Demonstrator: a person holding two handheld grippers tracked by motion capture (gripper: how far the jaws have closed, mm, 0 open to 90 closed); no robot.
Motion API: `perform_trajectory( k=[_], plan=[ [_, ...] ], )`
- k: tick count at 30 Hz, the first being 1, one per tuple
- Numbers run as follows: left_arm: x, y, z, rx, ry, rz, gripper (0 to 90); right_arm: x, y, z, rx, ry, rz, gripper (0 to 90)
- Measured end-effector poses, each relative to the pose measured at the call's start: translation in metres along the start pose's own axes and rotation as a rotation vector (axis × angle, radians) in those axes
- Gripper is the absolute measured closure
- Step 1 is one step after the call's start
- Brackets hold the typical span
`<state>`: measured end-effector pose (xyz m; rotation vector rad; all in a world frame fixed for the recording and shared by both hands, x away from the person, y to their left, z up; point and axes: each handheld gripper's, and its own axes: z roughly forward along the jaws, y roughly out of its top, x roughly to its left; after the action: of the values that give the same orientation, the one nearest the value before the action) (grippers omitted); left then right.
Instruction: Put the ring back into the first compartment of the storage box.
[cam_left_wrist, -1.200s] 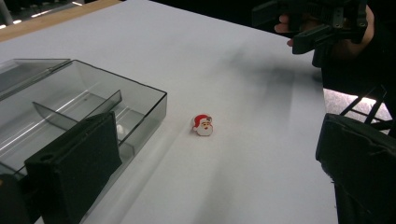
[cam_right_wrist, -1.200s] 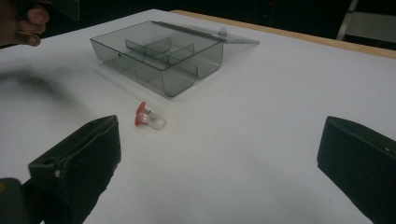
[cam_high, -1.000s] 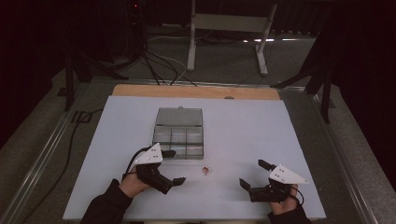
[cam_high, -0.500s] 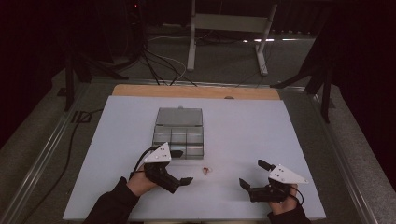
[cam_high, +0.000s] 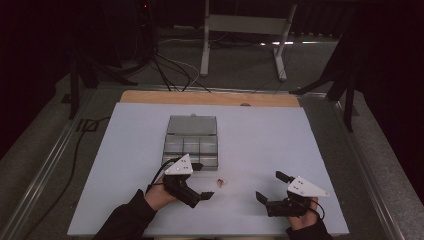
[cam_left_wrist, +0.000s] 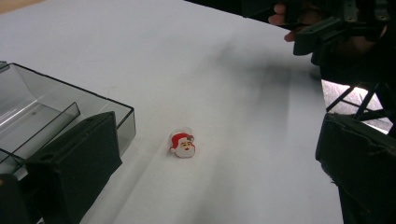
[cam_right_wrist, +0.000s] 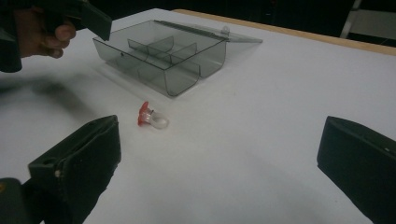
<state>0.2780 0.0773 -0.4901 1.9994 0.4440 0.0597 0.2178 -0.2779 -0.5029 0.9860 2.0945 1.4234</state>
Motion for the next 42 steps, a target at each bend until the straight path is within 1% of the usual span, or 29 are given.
perform_trajectory(
  k=[2,5,8,10,15,17,20,22,23,24,25,26,30,32,33,35,37,38,40,42],
  plan=[
    [0.0,0.001,0.002,0.005,-0.001,0.002,0.5,0.0,0.0,0.0,0.001,0.001,-0.003,0.0],
    [0.0,0.001,0.005,0.005,-0.004,-0.009,0.5,0.0,0.0,0.0,-0.002,0.0,0.002,0.0],
    [-0.001,0.001,0.011,0.019,-0.005,-0.004,0.7,0.0,0.0,0.0,-0.002,0.001,0.002,0.0],
    [-0.002,0.001,0.015,0.023,-0.013,-0.01,0.7,-0.001,0.0,0.0,-0.003,0.002,0.004,0.0],
    [-0.004,-0.001,0.026,0.055,-0.004,0.008,0.8,-0.001,0.0,-0.001,-0.006,0.001,0.004,0.0],
    [-0.004,-0.002,0.029,0.07,-0.005,0.005,0.8,-0.001,0.0,-0.002,-0.006,0.002,0.008,0.0],
    [-0.004,-0.002,0.033,0.096,-0.018,-0.013,0.9,-0.001,0.0,-0.002,-0.007,0.003,0.005,0.0],
    [-0.004,-0.002,0.036,0.112,-0.016,-0.016,1.2,-0.001,0.0,-0.002,-0.006,0.003,0.007,0.0],
    [-0.004,-0.002,0.036,0.112,-0.016,-0.016,1.4,-0.001,0.0,-0.002,-0.006,0.003,0.007,0.0],
    [-0.004,-0.003,0.04,0.134,-0.024,-0.018,1.4,-0.001,0.0,-0.002,-0.005,0.004,0.004,0.0],
    [-0.004,-0.003,0.042,0.149,-0.022,-0.02,3.8,-0.001,0.0,-0.001,-0.005,0.004,0.001,0.0],
    [-0.004,-0.003,0.043,0.156,-0.021,-0.019,4.7,-0.001,0.0,-0.001,-0.004,0.003,0.003,0.0],
    [-0.004,-0.005,0.049,0.186,-0.004,-0.021,7.4,-0.001,0.001,-0.002,-0.005,0.004,0.0,0.0],
    [-0.004,-0.005,0.051,0.201,0.023,-0.024,9.0,-0.001,0.0,-0.001,-0.002,0.005,0.002,0.0],
    [-0.004,-0.006,0.052,0.205,0.031,-0.025,12.1,-0.001,0.0,-0.001,-0.002,0.005,0.002,0.0],
    [-0.004,-0.006,0.054,0.221,0.052,-0.028,15.1,0.0,0.0,-0.001,-0.001,0.007,-0.003,0.0],
    [-0.004,-0.006,0.056,0.228,0.052,-0.034,16.5,-0.001,0.0,-0.001,0.001,0.007,-0.003,0.0],
    [-0.003,-0.006,0.057,0.235,0.056,-0.034,17.5,-0.001,0.0,-0.001,0.001,0.008,-0.003,0.0],
    [-0.003,-0.006,0.059,0.253,0.079,-0.033,20.1,-0.001,0.0,-0.001,0.002,0.007,-0.006,0.0],
    [-0.002,-0.007,0.061,0.259,0.081,-0.036,22.8,-0.001,0.0,-0.001,0.002,0.008,-0.002,0.0]
  ],
)
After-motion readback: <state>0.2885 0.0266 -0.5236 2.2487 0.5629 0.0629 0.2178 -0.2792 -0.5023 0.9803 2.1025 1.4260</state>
